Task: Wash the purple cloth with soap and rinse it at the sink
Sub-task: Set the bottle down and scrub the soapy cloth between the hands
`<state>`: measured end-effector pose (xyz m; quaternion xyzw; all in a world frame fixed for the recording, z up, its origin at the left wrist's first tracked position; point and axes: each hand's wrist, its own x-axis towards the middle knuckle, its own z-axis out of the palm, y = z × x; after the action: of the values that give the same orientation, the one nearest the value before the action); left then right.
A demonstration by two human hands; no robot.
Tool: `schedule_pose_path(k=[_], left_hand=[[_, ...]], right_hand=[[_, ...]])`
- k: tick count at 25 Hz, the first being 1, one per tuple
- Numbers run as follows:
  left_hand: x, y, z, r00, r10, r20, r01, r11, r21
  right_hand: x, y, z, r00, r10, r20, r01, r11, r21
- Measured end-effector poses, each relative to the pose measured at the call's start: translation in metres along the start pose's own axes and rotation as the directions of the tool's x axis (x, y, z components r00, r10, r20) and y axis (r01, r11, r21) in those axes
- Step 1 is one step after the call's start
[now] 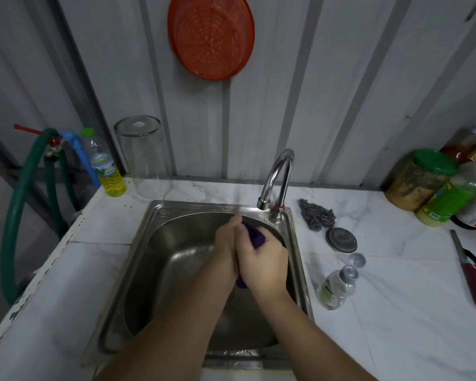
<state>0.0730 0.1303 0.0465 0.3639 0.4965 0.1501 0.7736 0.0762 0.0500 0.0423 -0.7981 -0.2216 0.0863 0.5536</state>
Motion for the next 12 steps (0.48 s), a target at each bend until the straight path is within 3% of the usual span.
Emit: schedule_pose_path(k=[3,5,7,10,12], left_hand=[[-0.003,-0.004,0.004,0.999,0.024,0.024,-0.026,0.998,0.062],[-0.008,-0.008,0.007,0.999,0.017,0.038,-0.019,0.998,0.067],[-0.011,-0.006,0.009,0.999,0.01,0.032,-0.011,1.0,0.025],[0.001,0.007,0.007,0.995,0.058,-0.075,-0.06,0.998,-0.03],[0.007,0.01,0.003,0.988,0.086,-0.129,-0.087,0.996,-0.003]], right_hand=[[0.039,0.011,-0.001,0.962,0.264,-0.07,-0.262,0.965,0.035],[0.054,0.016,-0.008,0.863,0.501,0.063,-0.502,0.84,0.207],[0.047,0.014,-0.015,0.805,0.559,0.199,-0.591,0.73,0.342],[0.01,0.01,-0.014,0.913,0.378,0.15,-0.406,0.826,0.39],[-0.012,0.007,-0.01,0.982,0.158,0.103,-0.181,0.945,0.272]])
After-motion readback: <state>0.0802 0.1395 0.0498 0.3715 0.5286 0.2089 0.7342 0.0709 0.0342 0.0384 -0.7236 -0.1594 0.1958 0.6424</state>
